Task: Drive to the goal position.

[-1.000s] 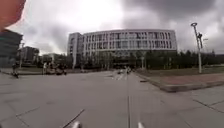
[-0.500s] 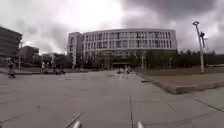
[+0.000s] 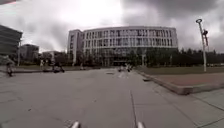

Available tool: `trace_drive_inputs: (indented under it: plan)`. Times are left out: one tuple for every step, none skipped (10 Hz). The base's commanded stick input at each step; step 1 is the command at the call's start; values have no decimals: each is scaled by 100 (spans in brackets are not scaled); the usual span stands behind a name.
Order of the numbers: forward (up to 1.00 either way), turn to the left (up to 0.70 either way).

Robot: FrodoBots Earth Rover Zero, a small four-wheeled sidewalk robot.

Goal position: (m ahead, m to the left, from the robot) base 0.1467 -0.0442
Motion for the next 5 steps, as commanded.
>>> trace_drive_inputs:
  plan:
    - [50,1]
    - [50,4]
    - [50,10]
    - [50,15]
    - [50,21]
